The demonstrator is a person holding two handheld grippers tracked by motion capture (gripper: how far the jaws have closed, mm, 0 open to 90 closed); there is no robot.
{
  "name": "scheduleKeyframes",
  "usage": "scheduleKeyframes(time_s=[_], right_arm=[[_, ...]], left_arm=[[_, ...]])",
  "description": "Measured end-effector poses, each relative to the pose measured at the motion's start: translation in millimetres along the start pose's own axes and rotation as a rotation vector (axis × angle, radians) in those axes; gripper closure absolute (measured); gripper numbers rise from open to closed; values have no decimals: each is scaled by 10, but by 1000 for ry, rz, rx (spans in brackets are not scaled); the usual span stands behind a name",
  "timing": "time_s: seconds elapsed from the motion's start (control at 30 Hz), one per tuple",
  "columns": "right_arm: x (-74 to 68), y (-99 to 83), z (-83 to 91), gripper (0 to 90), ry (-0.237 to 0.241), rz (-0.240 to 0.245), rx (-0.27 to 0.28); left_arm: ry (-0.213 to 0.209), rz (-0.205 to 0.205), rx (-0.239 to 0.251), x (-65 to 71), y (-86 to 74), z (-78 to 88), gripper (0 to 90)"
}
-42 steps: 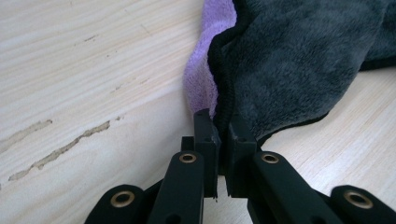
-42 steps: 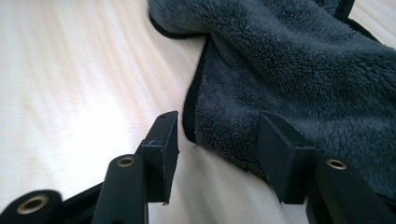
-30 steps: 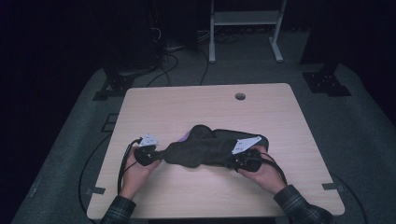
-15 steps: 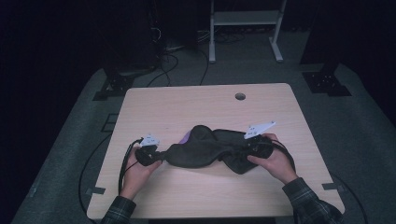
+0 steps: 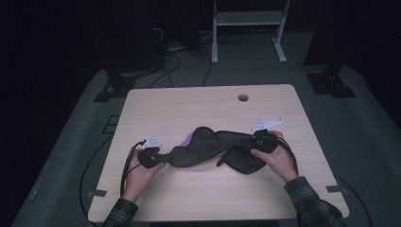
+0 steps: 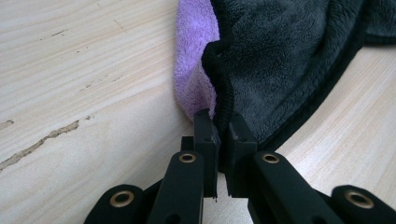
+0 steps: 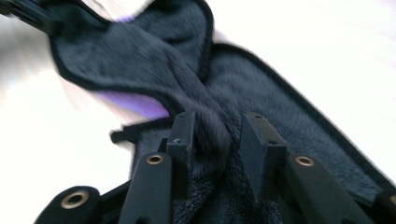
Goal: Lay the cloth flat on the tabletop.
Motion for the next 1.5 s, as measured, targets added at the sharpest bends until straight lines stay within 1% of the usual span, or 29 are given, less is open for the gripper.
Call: scheduleKeyframes(time_s=[0.07, 0.1, 0.13, 0.2, 0.23, 0.27, 0.3, 0.33, 0.37, 0.43, 0.47, 0.5, 0.57, 0.67, 0.7, 0.73, 0.83, 0.87, 0.9, 0.97, 1.03, 1.1, 1.2, 1.23, 1.3, 1.37, 1.43, 1.47, 1.5], right_arm=[[-108, 49, 63, 643, 9, 22, 16], [-199, 69, 84, 642, 25, 39, 26], [-280, 65, 84, 642, 39, 49, 24], [-434, 18, 31, 643, 62, 76, 3], [-526, -34, -29, 644, 84, 87, -18], [-557, -58, -58, 644, 93, 96, -30], [-626, -124, -134, 640, 105, 109, -65], [-652, -170, -196, 634, 101, 122, -90], [-655, -214, -257, 615, 90, 134, -117], [-607, -261, -363, 574, 48, 154, -149], [-593, -268, -398, 558, 40, 159, -155], [-562, -262, -441, 540, 14, 169, -155], [-536, -242, -500, 509, -7, 180, -150], [-495, -253, -586, 522, -36, 196, -160], [-480, -258, -606, 546, -45, 199, -160], [-473, -265, -626, 560, -43, 201, -162], [-462, -267, -646, 650, -39, 193, -154], [-453, -267, -643, 692, -40, 189, -153], [-421, -264, -635, 763, -46, 182, -143], [-381, -263, -622, 820, -42, 153, -129], [-374, -269, -611, 855, -37, 133, -129], [-408, -288, -593, 868, -22, 124, -148], [-476, -331, -552, 872, 34, 96, -170], [-502, -337, -521, 873, 56, 88, -169], [-532, -292, -417, 874, 84, 75, -135], [-540, -208, -265, 874, 97, 56, -78], [-530, -129, -96, 875, 103, 28, -21], [-518, -104, -35, 875, 101, 21, -3], [-486, -63, 67, 875, 93, 19, 23]], left_arm=[[0, -2, -1, 0, -1, 3, 855], [0, -2, -1, 0, -1, 5, 855], [-1, -2, -2, -1, -1, 7, 856], [-1, -1, -2, -2, 0, 8, 856], [-1, -1, -2, -1, 0, 9, 856], [-1, -2, -1, -2, 2, 11, 856], [0, -1, 1, -2, 4, 13, 857], [0, -2, 0, -2, 4, 16, 856], [1, -2, 0, -2, 5, 16, 856], [2, -1, -1, -5, 3, 16, 857], [4, 2, 0, -6, 5, 16, 856], [6, 0, -1, -10, 4, 17, 856], [8, 2, 0, -13, 4, 16, 856], [9, 6, -3, -15, 0, 12, 856], [8, 6, -4, -15, -1, 11, 855], [9, 6, -4, -14, -1, 12, 855], [10, 7, -3, -16, 0, 13, 855], [9, 10, -1, -17, 2, 11, 855], [9, 13, 0, -18, 3, 10, 855], [7, 17, 1, -21, 3, 10, 855], [8, 15, -2, -28, -2, 19, 855], [8, 16, 0, -37, 1, 29, 856], [1, 32, 7, -51, 12, 54, 858], [-2, 40, 14, -55, 21, 67, 858], [-3, 48, 29, -72, 50, 110, 858], [-5, 66, 52, -95, 98, 166, 858], [-6, 83, 74, -116, 146, 222, 859], [-9, 94, 89, -126, 183, 266, 859], [-11, 99, 100, -131, 208, 296, 859]])
Point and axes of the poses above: each handheld gripper's, and its own axes: z roughly backward along the jaws, y roughly out of its top, x roughly to its right, the point moved 10 cm from there along -z, roughly forward along the jaws, and after that the axes turned 10 degrees about y, right-handed, at the moved point
